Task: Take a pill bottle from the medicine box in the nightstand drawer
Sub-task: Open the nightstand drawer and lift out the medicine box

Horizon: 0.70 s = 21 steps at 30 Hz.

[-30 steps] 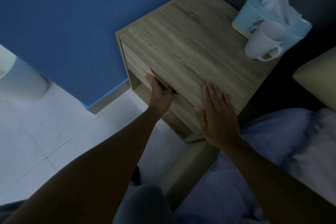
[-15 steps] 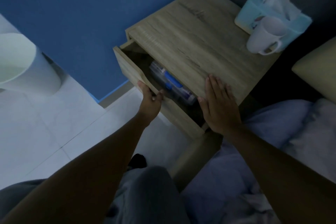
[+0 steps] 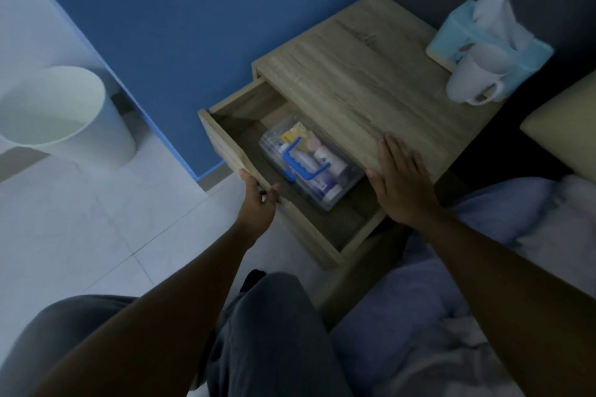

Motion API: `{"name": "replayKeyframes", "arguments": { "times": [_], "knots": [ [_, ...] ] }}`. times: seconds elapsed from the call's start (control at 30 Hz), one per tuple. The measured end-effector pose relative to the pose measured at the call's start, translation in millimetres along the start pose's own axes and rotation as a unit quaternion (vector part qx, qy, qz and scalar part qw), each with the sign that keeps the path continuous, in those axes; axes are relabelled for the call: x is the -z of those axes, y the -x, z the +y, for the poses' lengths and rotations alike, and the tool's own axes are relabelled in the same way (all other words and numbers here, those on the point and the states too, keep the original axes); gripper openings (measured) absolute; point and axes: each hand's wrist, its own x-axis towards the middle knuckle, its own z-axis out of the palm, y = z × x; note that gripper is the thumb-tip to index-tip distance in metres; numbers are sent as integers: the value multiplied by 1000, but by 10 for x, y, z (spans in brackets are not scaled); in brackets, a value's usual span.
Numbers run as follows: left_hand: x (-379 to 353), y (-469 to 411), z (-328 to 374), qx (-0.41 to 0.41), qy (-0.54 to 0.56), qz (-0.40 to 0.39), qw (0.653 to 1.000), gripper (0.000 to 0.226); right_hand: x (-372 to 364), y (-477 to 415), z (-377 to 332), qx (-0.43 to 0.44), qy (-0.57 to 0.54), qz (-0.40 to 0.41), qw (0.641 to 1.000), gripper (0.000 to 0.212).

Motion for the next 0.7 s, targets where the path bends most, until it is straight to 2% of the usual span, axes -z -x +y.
{"name": "replayKeyframes", "arguments": {
  "times": [0.43, 0.57, 0.63, 0.7],
  "knots": [
    [295, 212, -235, -1, -31, 32, 999, 92, 43, -44, 24, -2, -17, -63, 998, 72],
    [298, 199, -205, 7, -43, 45, 998, 101, 63, -15, -108, -50, -47, -75, 995, 72],
    [245, 209, -94, -35, -68, 87, 993, 108, 84, 85, -303, -39, -92, -43, 994, 70],
    [214, 201, 36, -108, -146, 147, 972, 117, 81, 233, -559, 27, -130, -8, 991, 62]
  ]
}}
